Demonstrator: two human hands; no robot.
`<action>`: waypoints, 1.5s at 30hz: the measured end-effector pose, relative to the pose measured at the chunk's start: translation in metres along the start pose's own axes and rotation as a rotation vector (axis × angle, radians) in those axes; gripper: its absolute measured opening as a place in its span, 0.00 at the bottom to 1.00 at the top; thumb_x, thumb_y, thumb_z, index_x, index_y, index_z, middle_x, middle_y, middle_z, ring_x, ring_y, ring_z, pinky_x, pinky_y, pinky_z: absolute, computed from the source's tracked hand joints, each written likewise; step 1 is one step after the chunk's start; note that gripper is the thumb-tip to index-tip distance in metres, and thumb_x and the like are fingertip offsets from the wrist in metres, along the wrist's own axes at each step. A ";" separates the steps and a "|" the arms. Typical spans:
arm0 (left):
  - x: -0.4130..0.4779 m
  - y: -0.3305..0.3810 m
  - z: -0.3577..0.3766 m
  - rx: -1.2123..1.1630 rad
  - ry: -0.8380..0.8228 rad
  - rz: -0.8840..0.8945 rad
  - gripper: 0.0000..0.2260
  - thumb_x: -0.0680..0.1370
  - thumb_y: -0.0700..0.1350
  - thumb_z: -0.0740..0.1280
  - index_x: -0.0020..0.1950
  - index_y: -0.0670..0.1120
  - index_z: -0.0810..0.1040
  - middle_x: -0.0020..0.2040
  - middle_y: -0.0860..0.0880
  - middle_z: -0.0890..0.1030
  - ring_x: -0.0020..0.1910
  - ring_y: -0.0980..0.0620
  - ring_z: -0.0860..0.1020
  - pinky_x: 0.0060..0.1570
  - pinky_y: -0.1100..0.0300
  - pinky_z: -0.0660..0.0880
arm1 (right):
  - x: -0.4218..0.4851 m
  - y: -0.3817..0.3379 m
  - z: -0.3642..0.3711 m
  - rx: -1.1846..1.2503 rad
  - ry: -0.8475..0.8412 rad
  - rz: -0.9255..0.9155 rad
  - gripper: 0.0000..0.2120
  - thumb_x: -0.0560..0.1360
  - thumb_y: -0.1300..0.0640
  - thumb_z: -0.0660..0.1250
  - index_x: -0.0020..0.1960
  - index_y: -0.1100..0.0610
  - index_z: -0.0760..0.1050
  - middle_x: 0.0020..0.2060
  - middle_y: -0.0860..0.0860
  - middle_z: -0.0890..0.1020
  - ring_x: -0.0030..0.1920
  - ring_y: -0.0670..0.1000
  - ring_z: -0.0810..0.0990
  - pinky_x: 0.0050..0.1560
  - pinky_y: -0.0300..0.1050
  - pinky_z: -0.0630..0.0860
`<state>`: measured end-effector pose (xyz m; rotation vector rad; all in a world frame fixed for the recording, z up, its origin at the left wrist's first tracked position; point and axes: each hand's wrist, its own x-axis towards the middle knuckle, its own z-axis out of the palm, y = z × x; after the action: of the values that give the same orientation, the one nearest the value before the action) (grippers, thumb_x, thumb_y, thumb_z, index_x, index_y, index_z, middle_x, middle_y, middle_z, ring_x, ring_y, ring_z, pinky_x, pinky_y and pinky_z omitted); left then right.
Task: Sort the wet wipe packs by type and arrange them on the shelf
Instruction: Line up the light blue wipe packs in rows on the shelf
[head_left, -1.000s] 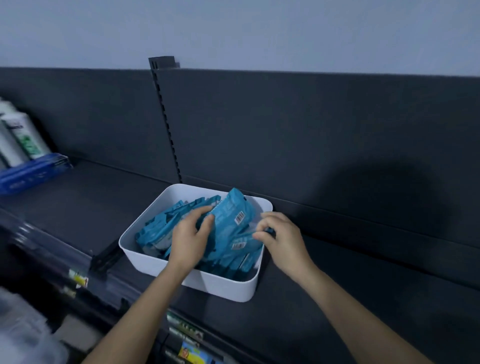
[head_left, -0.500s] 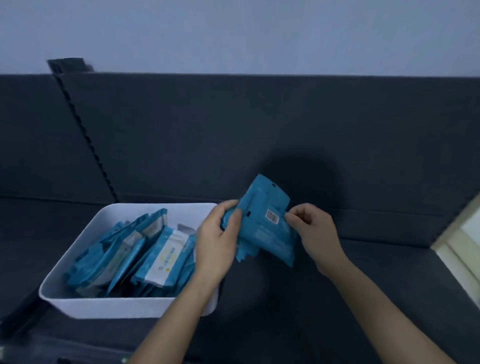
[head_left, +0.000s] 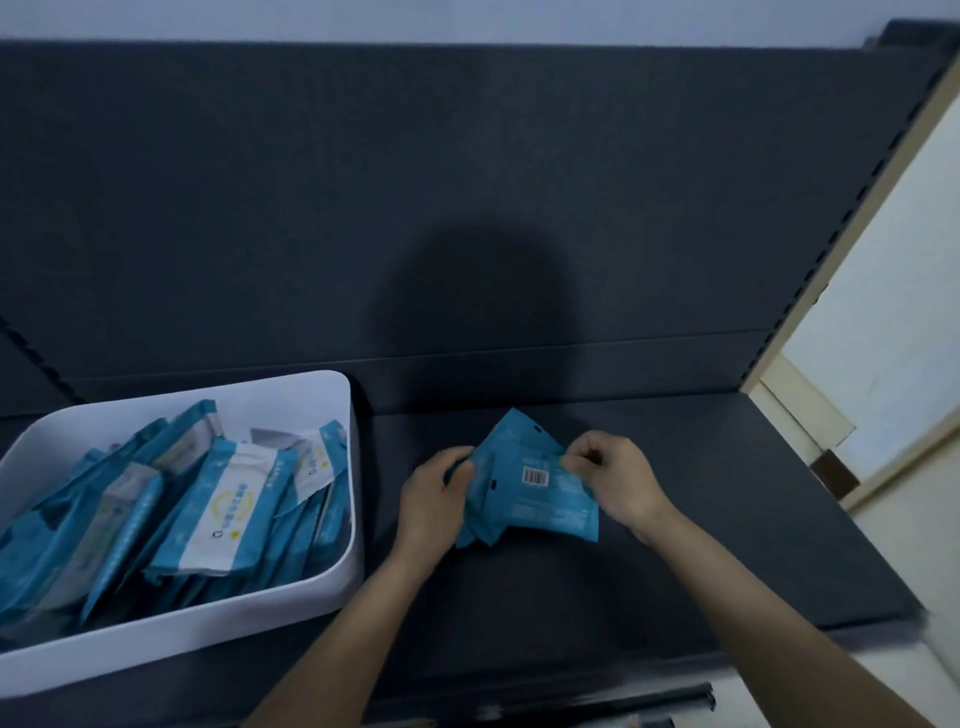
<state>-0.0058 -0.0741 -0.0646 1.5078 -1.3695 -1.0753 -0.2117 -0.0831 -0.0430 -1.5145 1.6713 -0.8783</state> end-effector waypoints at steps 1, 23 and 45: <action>0.003 0.000 -0.001 0.031 0.019 -0.006 0.09 0.81 0.43 0.62 0.56 0.49 0.81 0.50 0.53 0.83 0.48 0.56 0.80 0.44 0.58 0.78 | 0.002 0.001 -0.001 -0.010 0.005 0.001 0.08 0.76 0.61 0.67 0.38 0.59 0.77 0.34 0.48 0.79 0.34 0.42 0.74 0.33 0.30 0.70; -0.007 0.020 0.043 0.587 -0.030 0.490 0.10 0.72 0.38 0.73 0.51 0.46 0.79 0.47 0.54 0.82 0.45 0.56 0.78 0.45 0.61 0.75 | 0.004 0.042 -0.067 -0.174 -0.278 -0.381 0.06 0.71 0.59 0.73 0.37 0.52 0.79 0.43 0.42 0.82 0.48 0.39 0.78 0.51 0.32 0.72; -0.026 0.017 0.055 0.217 -0.095 0.017 0.15 0.72 0.32 0.71 0.48 0.52 0.79 0.42 0.53 0.78 0.42 0.59 0.76 0.45 0.73 0.71 | -0.005 0.040 -0.037 -0.168 -0.214 -0.075 0.12 0.76 0.58 0.68 0.59 0.56 0.76 0.39 0.44 0.77 0.38 0.40 0.74 0.31 0.26 0.69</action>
<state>-0.0644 -0.0508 -0.0633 1.6132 -1.6045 -1.0253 -0.2641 -0.0739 -0.0576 -1.7296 1.5716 -0.6014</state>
